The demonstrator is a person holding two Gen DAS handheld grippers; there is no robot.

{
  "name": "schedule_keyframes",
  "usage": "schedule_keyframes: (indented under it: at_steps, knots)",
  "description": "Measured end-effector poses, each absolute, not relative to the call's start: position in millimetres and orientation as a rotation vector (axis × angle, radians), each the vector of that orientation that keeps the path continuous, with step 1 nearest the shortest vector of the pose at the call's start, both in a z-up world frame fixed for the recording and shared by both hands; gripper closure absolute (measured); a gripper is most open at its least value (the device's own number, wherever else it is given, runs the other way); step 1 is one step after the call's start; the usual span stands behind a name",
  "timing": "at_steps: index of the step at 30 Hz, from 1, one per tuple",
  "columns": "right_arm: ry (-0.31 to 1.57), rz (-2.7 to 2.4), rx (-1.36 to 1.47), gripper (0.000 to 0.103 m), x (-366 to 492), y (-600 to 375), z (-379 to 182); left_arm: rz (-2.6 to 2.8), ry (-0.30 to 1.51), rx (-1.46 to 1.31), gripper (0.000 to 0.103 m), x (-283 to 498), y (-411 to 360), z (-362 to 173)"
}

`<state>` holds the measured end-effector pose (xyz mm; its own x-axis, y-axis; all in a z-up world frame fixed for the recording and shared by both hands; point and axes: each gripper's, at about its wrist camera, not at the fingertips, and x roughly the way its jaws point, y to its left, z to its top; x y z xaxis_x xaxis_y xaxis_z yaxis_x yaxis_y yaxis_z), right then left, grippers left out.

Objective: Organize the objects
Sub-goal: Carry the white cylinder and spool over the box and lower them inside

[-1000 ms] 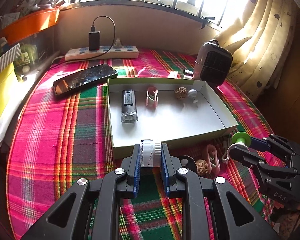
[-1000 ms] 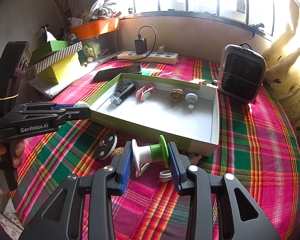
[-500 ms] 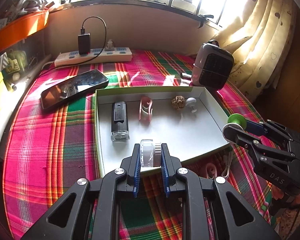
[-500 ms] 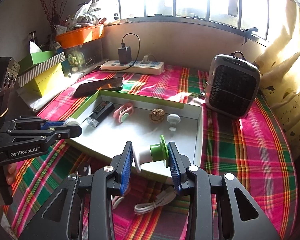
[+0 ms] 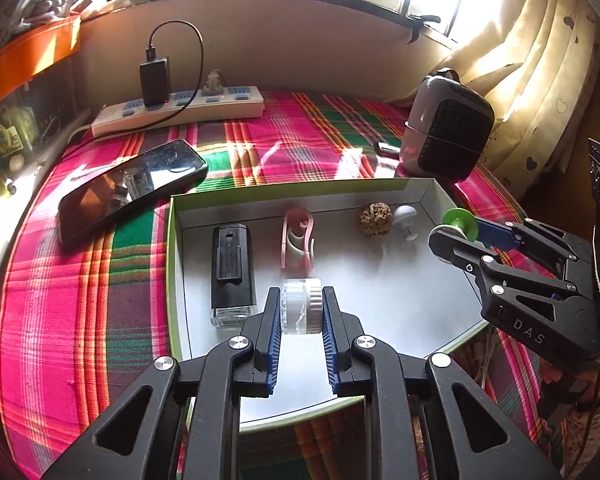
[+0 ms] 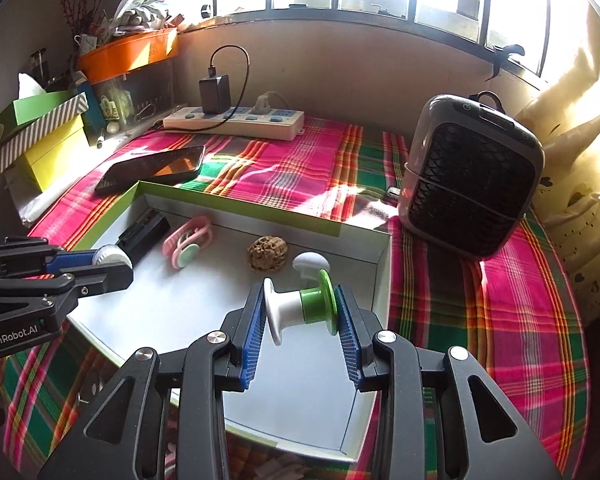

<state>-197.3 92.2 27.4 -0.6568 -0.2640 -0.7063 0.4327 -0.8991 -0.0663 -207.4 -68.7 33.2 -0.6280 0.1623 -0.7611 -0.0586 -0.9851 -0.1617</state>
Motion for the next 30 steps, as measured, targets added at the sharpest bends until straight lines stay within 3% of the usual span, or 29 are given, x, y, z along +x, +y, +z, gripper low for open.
schedule_keyframes:
  at_steps: [30]
  knots:
    - [0.429, -2.526, 1.044, 0.069, -220.0, 84.5, 8.9, 2.774, -0.119, -1.328, 0.086, -236.2, -70.6, 18.0]
